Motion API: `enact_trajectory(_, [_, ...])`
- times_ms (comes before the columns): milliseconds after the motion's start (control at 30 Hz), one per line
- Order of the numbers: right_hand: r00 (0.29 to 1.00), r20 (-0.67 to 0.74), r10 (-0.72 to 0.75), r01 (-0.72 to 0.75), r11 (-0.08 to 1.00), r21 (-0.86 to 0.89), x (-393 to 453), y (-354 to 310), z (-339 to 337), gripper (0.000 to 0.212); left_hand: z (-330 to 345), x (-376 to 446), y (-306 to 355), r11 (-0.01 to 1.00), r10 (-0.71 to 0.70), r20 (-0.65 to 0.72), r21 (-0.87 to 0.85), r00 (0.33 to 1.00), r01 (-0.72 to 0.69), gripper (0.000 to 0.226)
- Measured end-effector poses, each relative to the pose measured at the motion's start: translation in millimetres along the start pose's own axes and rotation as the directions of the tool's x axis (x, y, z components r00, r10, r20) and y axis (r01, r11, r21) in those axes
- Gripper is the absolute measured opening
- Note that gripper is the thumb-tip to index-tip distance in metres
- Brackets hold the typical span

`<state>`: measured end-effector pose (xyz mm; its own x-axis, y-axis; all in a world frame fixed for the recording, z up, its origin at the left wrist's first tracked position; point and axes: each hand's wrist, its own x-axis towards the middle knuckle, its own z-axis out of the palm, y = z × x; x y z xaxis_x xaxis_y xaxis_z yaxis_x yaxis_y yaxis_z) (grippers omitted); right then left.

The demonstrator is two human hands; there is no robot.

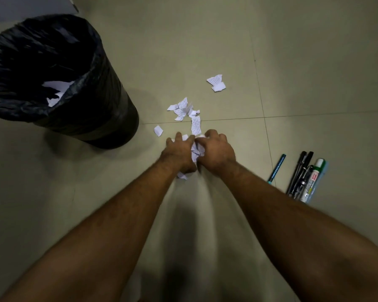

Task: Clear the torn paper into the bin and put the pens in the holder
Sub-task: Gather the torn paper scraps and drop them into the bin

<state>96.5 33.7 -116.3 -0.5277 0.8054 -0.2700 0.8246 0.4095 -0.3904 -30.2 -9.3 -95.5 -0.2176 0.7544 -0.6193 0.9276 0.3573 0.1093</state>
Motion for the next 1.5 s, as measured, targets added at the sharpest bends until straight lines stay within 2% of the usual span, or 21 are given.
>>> enact_trajectory(100, [1.0,-0.006,0.007,-0.007,0.999,0.041,-8,-4,3,0.028,16,-14,2,0.999,0.042,-0.209,0.015,0.977,-0.04,0.061])
enact_trajectory(200, [0.999,-0.03,0.025,-0.023,0.997,0.076,-14,-6,7,0.027,24,-24,4,1.0,0.006,-0.231,0.009,0.973,-0.004,0.04])
enact_trajectory(267, [0.998,-0.011,0.063,-0.06,0.986,0.153,-14,-9,9,0.027,26,-29,7,0.999,0.01,-0.253,0.054,0.967,0.004,0.037])
enact_trajectory(333, [0.988,0.007,0.156,-0.151,0.941,0.302,-13,-10,10,0.022,27,-29,8,0.999,0.009,-0.263,0.042,0.965,0.002,0.04])
enact_trajectory(433, [0.948,-0.004,0.319,-0.276,0.824,0.495,-11,-9,12,0.015,23,-26,7,0.997,-0.037,-0.243,-0.071,0.969,0.02,0.036])
enact_trajectory(533, [0.898,0.001,0.441,-0.354,0.721,0.596,-9,-10,14,0.017,19,-24,3,0.985,-0.073,-0.235,-0.166,0.969,0.034,0.039])
enact_trajectory(633, [0.857,0.013,0.514,-0.38,0.615,0.691,-9,-14,10,0.017,12,-28,0,0.938,-0.192,-0.296,-0.337,0.936,0.086,0.022])
enact_trajectory(733, [0.838,0.025,0.545,-0.352,0.505,0.788,-7,-23,1,0.01,-4,-35,-1,0.854,-0.319,-0.372,-0.511,0.872,0.094,0.019])
enact_trajectory(833, [0.819,0.034,0.573,-0.318,0.403,0.858,-8,-38,-19,0.013,-32,-49,-2,0.817,-0.354,-0.425,-0.573,0.834,0.055,0.027])
enact_trajectory(933, [0.813,-0.007,0.582,-0.222,0.321,0.921,-7,-58,-47,0.012,-67,-68,-4,0.796,-0.351,-0.498,-0.605,0.793,-0.028,0.03])
enact_trajectory(1100, [0.838,-0.08,0.539,-0.024,0.183,0.983,-2,-127,-121,0.011,-148,-113,-17,0.822,-0.308,-0.618,-0.555,0.723,-0.124,0.019])
enact_trajectory(1200, [0.862,-0.106,0.496,0.06,0.108,0.992,8,-178,-159,0.017,-195,-134,-41,0.825,-0.32,-0.721,-0.532,0.615,-0.194,0.018])
enact_trajectory(1267, [0.876,-0.132,0.464,0.089,0.114,0.989,18,-215,-174,0.016,-223,-145,-67,0.82,-0.367,-0.761,-0.537,0.535,-0.201,0.015])
enact_trajectory(1333, [0.889,-0.146,0.434,0.09,0.147,0.985,27,-247,-177,0.011,-237,-147,-94,0.797,-0.433,-0.753,-0.576,0.495,-0.179,0.017])
enact_trajectory(1400, [0.906,-0.174,0.387,0.072,0.265,0.962,32,-274,-171,0.007,-239,-141,-126,0.76,-0.483,-0.714,-0.629,0.508,-0.162,0.02])
enact_trajectory(1500, [0.939,-0.219,0.264,0.045,0.539,0.841,35,-295,-155,0.011,-227,-125,-165,0.725,-0.516,-0.638,-0.68,0.572,-0.104,0.018])
